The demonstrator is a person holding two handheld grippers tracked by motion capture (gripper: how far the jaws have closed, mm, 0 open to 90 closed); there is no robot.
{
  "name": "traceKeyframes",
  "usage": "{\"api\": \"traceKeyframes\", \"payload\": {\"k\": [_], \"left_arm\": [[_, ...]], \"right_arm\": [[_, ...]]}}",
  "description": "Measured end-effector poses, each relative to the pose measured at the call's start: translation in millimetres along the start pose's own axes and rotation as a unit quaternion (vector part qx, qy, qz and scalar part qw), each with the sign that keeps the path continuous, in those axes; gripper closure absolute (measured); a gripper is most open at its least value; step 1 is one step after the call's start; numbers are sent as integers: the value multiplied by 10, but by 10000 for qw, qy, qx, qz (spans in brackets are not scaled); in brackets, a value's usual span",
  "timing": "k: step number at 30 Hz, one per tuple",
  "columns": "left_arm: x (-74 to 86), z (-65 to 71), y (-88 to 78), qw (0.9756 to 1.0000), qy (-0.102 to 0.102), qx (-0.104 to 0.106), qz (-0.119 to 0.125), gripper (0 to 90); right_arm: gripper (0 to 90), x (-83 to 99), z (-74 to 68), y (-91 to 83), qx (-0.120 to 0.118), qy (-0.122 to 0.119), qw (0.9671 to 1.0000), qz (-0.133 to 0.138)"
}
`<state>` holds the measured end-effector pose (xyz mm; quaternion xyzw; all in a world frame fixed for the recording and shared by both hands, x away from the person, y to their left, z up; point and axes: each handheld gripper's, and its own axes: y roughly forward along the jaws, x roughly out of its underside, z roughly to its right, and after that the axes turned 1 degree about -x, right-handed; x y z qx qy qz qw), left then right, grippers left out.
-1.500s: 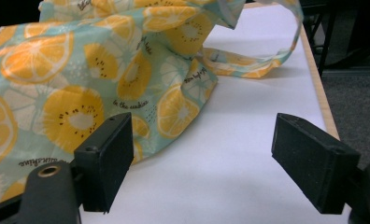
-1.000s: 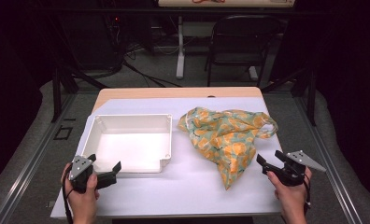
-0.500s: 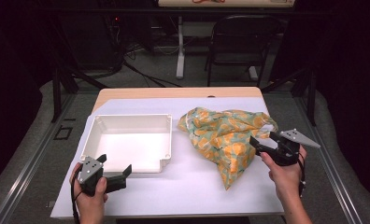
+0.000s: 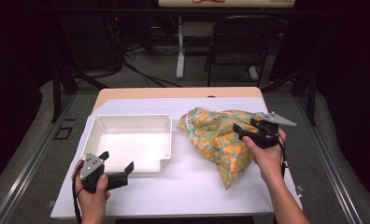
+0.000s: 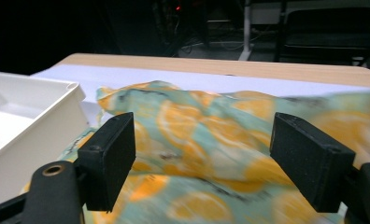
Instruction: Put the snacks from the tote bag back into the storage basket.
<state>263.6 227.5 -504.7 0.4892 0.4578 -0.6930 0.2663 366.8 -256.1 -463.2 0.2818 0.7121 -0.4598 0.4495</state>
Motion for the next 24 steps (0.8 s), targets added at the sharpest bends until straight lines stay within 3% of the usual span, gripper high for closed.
{"api": "traceKeyframes", "payload": {"k": [5, 11, 12, 14, 16, 17, 19, 24], "left_arm": [[-33, 71, 34, 9999, 102, 69, -41, 2], [-36, 140, 91, 9996, 143, 190, -142, 2], [-36, 152, 95, 9995, 155, 213, -160, 2], [-41, 167, 107, 9993, 197, 254, -174, 2], [-59, 185, 131, 9992, 184, 315, -161, 3], [-73, 195, 146, 9991, 168, 355, -161, 3], [-106, 230, 179, 9989, 171, 422, -137, 6], [-188, 355, 252, 9981, 256, 556, -64, 6]], "right_arm": [[176, -33, -158, 233, -20, -139, 9997, -195], [174, -35, -226, 418, 190, -300, 9982, -491], [249, -22, -228, 443, 234, -328, 9977, -554], [525, 0, -222, 453, 309, -342, 9968, -648], [738, 17, -199, 439, -17, -275, 9968, -748], [818, 20, -197, 410, -51, -340, 9966, -744], [900, 17, -210, 342, -71, -371, 9978, -543], [900, -45, -237, 92, -219, -339, 9991, -107]]}}
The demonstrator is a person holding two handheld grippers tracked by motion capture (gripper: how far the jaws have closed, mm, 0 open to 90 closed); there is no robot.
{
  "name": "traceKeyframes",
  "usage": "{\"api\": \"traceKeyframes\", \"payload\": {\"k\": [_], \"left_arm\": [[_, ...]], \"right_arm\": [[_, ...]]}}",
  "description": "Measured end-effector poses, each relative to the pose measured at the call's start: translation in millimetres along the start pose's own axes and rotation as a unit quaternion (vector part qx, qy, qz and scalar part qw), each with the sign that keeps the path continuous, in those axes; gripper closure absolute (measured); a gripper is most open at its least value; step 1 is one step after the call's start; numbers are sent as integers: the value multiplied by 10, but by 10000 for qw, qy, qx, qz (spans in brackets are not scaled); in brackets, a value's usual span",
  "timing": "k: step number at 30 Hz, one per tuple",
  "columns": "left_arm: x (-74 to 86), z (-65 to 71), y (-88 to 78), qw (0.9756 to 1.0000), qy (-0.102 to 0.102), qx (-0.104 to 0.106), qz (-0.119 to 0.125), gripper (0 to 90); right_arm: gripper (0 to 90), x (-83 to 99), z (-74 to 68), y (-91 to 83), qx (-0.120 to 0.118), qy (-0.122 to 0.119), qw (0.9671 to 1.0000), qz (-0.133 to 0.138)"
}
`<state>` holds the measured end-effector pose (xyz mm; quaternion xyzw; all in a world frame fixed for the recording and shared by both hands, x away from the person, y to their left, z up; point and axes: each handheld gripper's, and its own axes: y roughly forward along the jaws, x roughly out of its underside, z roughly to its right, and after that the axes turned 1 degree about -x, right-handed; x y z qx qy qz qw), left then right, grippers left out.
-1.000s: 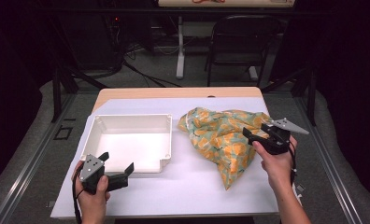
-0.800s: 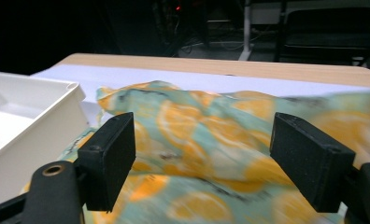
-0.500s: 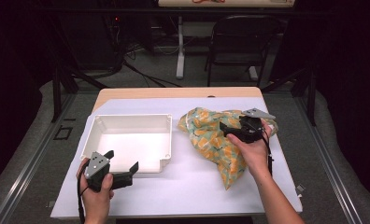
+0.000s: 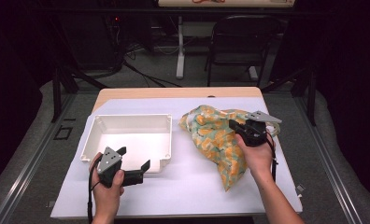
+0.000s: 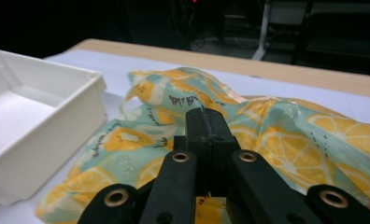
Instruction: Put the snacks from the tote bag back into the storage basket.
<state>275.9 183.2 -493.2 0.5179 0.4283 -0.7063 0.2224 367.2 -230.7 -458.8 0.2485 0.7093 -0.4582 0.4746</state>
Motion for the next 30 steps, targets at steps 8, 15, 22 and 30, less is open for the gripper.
{"api": "traceKeyframes", "payload": {"k": [8, 15, 22, 30], "left_arm": [[-128, 153, 116, 9997, 13, 237, 109, 40], [-225, 302, 230, 9990, -39, 389, 211, 112], [-284, 524, 388, 9982, 52, 587, 129, 137], [-355, 795, 674, 9959, 119, 893, -85, 142]], "right_arm": [[900, 5, -160, -415, -306, -185, 9984, 447], [900, 164, -316, -691, -606, -238, 9960, 614], [900, 423, -457, -846, -793, -290, 9950, 527], [900, 707, -489, -874, -841, -331, 9957, 209]]}}
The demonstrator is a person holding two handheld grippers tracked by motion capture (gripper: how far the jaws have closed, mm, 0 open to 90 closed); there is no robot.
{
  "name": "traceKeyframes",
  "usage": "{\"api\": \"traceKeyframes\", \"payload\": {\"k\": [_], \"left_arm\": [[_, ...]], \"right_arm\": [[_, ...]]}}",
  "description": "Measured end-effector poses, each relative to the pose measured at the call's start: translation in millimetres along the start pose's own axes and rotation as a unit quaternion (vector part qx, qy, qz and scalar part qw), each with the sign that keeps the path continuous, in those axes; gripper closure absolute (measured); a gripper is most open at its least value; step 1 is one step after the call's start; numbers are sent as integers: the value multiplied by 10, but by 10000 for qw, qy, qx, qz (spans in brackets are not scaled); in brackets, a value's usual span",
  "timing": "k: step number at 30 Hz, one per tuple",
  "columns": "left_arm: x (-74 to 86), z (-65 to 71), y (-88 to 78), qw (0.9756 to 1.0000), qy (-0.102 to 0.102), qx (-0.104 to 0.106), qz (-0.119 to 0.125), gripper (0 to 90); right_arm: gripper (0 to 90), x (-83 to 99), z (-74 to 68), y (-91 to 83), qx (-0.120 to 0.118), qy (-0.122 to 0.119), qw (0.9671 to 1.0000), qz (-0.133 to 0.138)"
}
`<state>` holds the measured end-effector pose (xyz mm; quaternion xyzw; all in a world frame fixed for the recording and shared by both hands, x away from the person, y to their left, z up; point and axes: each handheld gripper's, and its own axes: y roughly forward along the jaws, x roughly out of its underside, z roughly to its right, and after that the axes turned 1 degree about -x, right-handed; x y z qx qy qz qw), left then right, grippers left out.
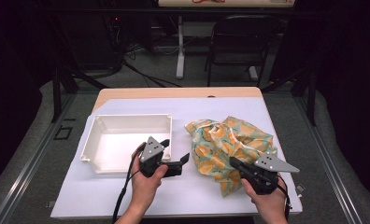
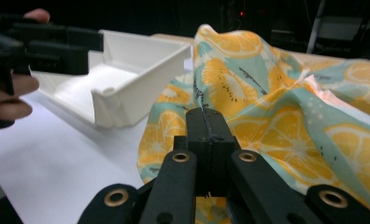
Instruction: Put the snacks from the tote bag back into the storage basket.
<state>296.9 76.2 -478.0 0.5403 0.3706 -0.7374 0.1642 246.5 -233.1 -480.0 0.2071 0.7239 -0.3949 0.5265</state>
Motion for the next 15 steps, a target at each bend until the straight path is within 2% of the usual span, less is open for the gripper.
{"api": "traceKeyframes", "payload": {"k": [2, 4, 8, 10, 11, 14, 15], "left_arm": [[-5, 54, 82, 10000, -75, 49, -26, 138], [-20, 107, 183, 9995, -117, 261, -91, 122], [-60, 191, 370, 9983, -223, 483, -255, 82], [-81, 231, 474, 9969, -296, 665, -306, 76], [-89, 239, 505, 9965, -284, 706, -360, 63], [-95, 257, 662, 9940, -490, 760, -615, 70], [-91, 259, 704, 9929, -557, 799, -679, 100]], "right_arm": [[900, 78, 3, 6, -36, 40, 9999, -110], [900, 126, 0, 26, -78, 72, 9998, -186], [900, 200, -11, 91, -170, 111, 9992, -345], [900, 218, -26, 108, -183, 104, 9990, -390], [900, 230, -32, 120, -229, 88, 9989, -411], [900, 255, -40, 136, -267, 78, 9985, -476], [900, 261, -39, 137, -256, 86, 9984, -497]]}}
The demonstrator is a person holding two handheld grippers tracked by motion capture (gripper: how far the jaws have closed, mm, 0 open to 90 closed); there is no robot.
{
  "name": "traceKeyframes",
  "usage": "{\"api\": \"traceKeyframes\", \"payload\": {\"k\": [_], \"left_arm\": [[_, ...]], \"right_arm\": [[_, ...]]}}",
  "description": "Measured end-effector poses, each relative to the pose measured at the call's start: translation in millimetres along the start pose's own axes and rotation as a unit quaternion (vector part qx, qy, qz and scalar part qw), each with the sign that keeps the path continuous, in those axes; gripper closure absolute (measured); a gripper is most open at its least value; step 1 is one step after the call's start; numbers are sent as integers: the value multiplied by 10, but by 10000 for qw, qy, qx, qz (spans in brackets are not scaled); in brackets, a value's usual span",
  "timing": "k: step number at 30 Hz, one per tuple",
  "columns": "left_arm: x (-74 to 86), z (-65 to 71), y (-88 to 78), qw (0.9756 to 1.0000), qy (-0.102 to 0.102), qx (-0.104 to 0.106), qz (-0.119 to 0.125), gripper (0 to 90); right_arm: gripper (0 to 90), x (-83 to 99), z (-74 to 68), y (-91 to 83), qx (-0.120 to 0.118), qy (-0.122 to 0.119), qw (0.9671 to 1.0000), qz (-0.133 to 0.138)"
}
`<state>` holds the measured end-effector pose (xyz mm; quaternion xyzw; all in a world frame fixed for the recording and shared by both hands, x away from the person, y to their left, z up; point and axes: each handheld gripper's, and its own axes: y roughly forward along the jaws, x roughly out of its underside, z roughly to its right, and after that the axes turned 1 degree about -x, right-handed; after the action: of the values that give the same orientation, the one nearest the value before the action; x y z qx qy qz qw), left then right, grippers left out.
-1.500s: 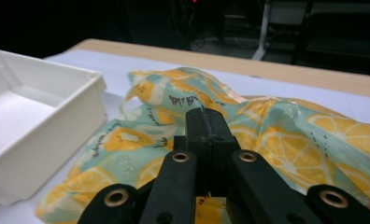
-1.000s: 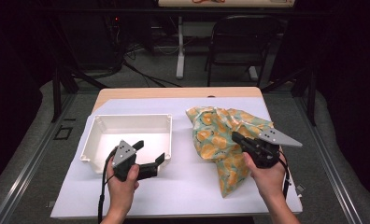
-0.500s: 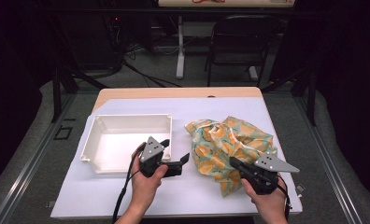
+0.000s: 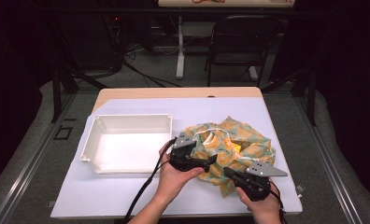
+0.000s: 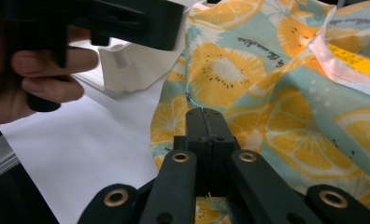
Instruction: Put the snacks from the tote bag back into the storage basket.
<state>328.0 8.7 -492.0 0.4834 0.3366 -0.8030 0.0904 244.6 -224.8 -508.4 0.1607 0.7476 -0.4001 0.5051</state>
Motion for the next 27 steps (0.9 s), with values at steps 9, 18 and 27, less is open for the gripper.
{"api": "traceKeyframes", "payload": {"k": [9, 18, 27], "left_arm": [[53, -67, -17, 9986, -87, 473, -210, 900], [297, -11, -65, 9973, 157, 446, -561, 900], [624, 29, -4, 9932, 248, 453, -1043, 900]], "right_arm": [[677, -49, -16, -110, -153, -132, 9991, 367], [564, -200, 240, -487, 491, 286, 9920, 1127], [390, -173, 413, -333, 1079, 596, 9870, 1035]]}}
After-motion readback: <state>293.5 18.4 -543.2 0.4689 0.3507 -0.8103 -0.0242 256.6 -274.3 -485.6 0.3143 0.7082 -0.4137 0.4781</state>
